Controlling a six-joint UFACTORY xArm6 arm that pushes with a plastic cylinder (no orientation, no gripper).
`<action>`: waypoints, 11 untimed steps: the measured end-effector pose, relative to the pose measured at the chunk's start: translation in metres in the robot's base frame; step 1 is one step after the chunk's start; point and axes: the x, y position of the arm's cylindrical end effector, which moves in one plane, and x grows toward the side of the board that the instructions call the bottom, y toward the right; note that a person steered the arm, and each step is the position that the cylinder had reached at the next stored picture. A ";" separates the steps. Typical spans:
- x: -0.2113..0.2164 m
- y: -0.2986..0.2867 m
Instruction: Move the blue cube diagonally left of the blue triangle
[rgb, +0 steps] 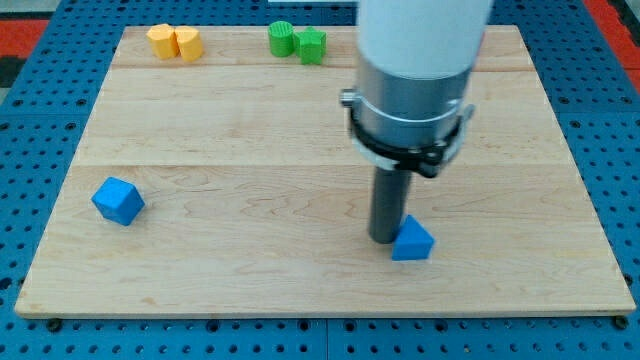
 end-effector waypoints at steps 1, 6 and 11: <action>0.027 0.040; 0.005 -0.168; -0.007 -0.318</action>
